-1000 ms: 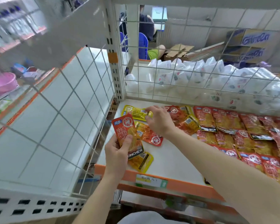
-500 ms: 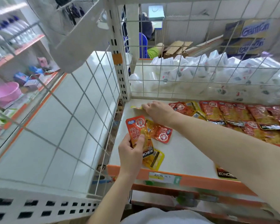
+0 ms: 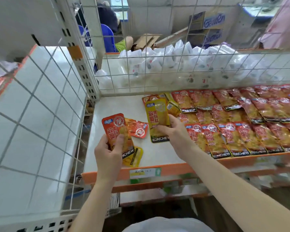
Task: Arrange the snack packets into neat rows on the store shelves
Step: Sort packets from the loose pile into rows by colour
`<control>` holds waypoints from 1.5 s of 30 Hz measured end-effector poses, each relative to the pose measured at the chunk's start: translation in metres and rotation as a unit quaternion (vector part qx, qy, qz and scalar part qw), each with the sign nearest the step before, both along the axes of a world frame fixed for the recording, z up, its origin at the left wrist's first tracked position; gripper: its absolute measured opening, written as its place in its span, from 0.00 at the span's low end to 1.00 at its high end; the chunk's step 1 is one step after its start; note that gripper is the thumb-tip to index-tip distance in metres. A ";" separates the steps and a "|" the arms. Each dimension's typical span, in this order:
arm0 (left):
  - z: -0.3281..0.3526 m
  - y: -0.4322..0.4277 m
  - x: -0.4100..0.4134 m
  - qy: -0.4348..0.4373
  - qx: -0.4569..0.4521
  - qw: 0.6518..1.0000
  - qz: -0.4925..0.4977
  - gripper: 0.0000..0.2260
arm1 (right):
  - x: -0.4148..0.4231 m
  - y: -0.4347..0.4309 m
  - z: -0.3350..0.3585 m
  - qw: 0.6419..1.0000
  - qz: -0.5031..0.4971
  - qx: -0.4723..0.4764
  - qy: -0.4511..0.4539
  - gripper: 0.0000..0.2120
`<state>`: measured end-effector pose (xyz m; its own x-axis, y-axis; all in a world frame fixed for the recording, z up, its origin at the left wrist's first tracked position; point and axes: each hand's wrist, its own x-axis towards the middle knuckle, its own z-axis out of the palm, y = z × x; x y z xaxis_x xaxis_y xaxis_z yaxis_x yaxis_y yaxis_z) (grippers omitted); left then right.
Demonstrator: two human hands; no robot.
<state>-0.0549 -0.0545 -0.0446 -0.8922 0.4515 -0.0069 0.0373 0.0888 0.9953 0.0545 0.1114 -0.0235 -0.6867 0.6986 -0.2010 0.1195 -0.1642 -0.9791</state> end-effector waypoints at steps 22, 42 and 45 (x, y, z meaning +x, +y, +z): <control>0.045 0.087 0.195 -0.180 0.032 0.968 -0.175 0.10 | 0.251 0.027 0.033 0.987 -0.153 0.047 0.007 0.07; 0.067 0.134 0.345 -0.079 -0.017 0.981 -0.174 0.11 | 0.398 0.079 0.040 0.982 -0.185 0.032 0.011 0.04; 0.064 0.144 0.337 -0.087 -0.015 0.981 -0.175 0.11 | 0.388 0.089 0.038 0.983 -0.183 0.011 0.015 0.06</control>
